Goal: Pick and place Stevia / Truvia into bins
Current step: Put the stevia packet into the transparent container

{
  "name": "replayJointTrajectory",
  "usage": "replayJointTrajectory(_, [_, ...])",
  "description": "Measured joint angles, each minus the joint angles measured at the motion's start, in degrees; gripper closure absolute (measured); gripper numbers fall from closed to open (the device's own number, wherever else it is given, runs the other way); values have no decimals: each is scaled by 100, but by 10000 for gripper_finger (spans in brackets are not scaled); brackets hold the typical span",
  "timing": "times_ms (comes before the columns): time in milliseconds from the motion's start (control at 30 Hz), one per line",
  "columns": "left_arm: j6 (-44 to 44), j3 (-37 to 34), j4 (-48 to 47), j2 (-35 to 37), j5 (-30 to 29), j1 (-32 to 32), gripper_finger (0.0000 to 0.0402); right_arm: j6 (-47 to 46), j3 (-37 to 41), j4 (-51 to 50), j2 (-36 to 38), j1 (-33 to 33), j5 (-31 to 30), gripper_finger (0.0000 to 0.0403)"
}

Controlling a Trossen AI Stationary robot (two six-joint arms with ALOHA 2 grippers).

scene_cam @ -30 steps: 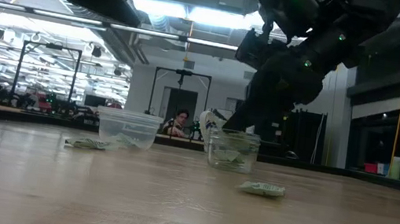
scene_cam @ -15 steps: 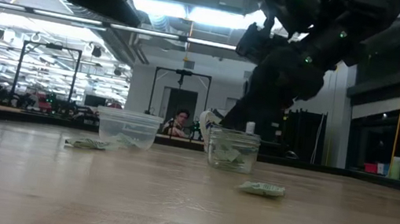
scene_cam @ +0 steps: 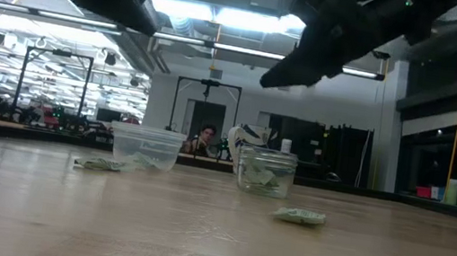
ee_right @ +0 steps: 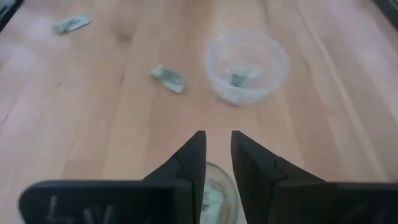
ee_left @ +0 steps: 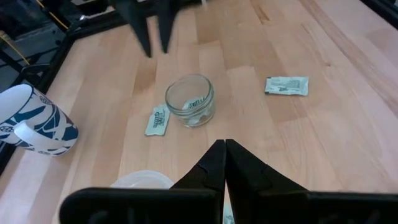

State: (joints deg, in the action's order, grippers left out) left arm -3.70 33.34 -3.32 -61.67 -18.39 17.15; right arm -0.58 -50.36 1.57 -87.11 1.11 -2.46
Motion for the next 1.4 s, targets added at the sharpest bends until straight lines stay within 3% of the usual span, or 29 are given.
replayJointTrajectory(300, [-2,0,-161,0,0,0,396,-226,-500,-1263,-182,-562,125,323])
replayJointTrajectory(400, [7,0,-280,0,0,0,396,-213,-686,-1502,-229,-770,468,323])
replayJointTrajectory(533, [13,0,-341,0,2,2,396,-71,-861,-1699,-282,-1044,792,323])
replayJointTrajectory(800, [9,0,-292,0,0,0,396,392,-1434,-2530,-582,-1215,813,320])
replayJointTrajectory(1067, [-554,2,-34,4,-190,-9,396,825,-2175,-3395,-1198,-1271,804,265])
replayJointTrajectory(1400, [-559,2,-27,4,-521,-9,396,1034,-2262,-3544,-1476,-1479,807,226])
